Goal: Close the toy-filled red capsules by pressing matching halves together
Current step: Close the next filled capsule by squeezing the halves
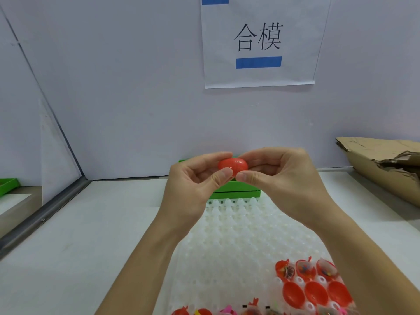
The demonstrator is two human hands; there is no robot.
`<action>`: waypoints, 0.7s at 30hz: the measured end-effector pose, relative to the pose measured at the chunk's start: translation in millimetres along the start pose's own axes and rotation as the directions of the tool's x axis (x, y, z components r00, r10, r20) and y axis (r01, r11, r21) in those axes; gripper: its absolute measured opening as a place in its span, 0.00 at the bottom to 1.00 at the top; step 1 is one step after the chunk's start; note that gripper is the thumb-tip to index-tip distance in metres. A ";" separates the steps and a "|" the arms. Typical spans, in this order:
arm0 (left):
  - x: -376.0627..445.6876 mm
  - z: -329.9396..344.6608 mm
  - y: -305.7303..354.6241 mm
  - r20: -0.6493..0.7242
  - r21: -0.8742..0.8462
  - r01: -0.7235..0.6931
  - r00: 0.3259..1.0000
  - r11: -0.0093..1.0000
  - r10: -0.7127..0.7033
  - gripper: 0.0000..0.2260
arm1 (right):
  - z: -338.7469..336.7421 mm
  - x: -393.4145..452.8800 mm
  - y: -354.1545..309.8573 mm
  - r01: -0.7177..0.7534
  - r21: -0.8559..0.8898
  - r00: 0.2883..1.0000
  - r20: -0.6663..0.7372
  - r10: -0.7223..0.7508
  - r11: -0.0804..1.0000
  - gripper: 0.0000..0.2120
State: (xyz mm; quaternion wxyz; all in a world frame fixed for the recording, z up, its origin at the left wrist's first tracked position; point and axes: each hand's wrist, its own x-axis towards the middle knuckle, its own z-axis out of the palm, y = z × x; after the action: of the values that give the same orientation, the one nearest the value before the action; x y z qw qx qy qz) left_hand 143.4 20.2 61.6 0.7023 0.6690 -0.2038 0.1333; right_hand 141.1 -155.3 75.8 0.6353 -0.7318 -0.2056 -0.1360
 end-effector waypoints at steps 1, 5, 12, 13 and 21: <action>0.0 0.4 -0.1 0.000 0.008 -0.006 1.000 1.000 0.006 0.14 | -0.8 0.0 -0.1 0.006 -0.008 1.000 -0.008 -0.006 1.000 0.09; -0.2 1.8 0.7 -0.009 0.034 -0.034 0.999 0.999 0.034 0.14 | -1.6 0.6 0.6 0.018 -0.034 0.999 -0.028 -0.019 0.999 0.09; -2.5 10.5 -1.0 -0.101 0.046 -0.034 0.994 0.998 0.038 0.15 | -1.1 0.6 1.6 0.042 -0.019 0.996 -0.077 -0.044 0.999 0.07; -3.0 13.3 -0.8 -0.126 0.058 -0.037 0.991 0.998 0.044 0.15 | -1.0 0.6 1.6 0.045 -0.012 0.995 -0.083 -0.046 0.999 0.07; -3.4 20.5 -1.2 -0.185 0.170 -0.038 0.980 0.985 0.069 0.13 | -3.9 1.5 0.0 0.046 -0.116 0.998 -0.045 -0.052 0.992 0.09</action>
State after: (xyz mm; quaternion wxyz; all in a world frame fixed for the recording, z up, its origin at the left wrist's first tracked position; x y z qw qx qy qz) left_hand 138.7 0.0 59.3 0.6567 0.7034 -0.1419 0.2320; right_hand 142.6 -159.0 77.1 0.5935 -0.7584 -0.2001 -0.1804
